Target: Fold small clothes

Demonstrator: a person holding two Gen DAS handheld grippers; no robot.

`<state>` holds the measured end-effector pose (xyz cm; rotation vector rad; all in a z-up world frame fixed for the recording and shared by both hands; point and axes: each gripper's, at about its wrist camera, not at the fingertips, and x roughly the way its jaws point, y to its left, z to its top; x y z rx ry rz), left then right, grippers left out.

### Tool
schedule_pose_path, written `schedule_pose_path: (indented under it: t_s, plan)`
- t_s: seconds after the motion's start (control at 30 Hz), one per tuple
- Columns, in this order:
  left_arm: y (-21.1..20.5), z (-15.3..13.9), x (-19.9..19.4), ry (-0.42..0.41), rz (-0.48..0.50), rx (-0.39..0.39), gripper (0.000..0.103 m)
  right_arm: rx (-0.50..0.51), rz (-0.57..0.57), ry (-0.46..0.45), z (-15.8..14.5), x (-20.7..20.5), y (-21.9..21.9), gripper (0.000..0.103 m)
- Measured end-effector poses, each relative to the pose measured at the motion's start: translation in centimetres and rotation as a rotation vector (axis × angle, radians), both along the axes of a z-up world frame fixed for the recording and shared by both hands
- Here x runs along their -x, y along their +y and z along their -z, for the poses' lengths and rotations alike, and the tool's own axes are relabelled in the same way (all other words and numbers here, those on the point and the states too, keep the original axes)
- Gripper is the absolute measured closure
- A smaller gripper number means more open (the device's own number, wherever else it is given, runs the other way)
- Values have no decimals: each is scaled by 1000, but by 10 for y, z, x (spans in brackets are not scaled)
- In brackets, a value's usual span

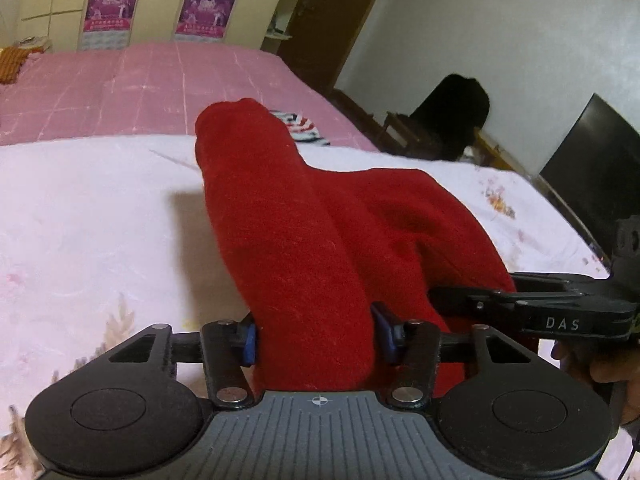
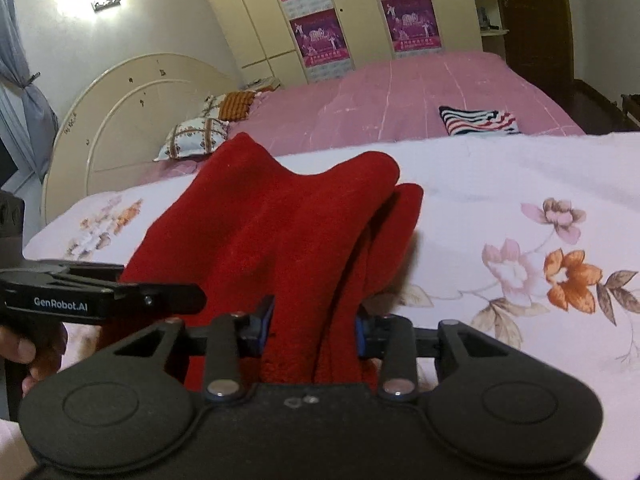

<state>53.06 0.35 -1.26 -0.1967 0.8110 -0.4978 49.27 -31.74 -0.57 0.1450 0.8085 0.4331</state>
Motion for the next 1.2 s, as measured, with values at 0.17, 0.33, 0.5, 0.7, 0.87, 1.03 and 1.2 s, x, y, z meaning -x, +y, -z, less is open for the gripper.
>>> schedule_pose_path:
  t_s: [0.17,0.33,0.5,0.7,0.87,1.03,1.2]
  plan:
    - [39,-28,22,-43,-32,-9,49,-29,-41,-41,-28,11,24,68]
    - [106,-45,44,-34,-88,-70,49,-54,-115,-94,-42,22,89,68]
    - [174,-41,69,23,-174,-131,49,-67,-182,-95,-29,32,163,68]
    - [216,3,81,142,-259,-160,39,-44,-200,32,8,35,212,69]
    - [219,24,86,105,-378,-143,10,-39,-95,101,35,25,209,63]
    - [228,5,126,29,-402,-137,10,-50,-100,40,7,37,181,56]
    - [228,21,142,75,-347,-152,10,-109,-184,80,-4,60,166,59]
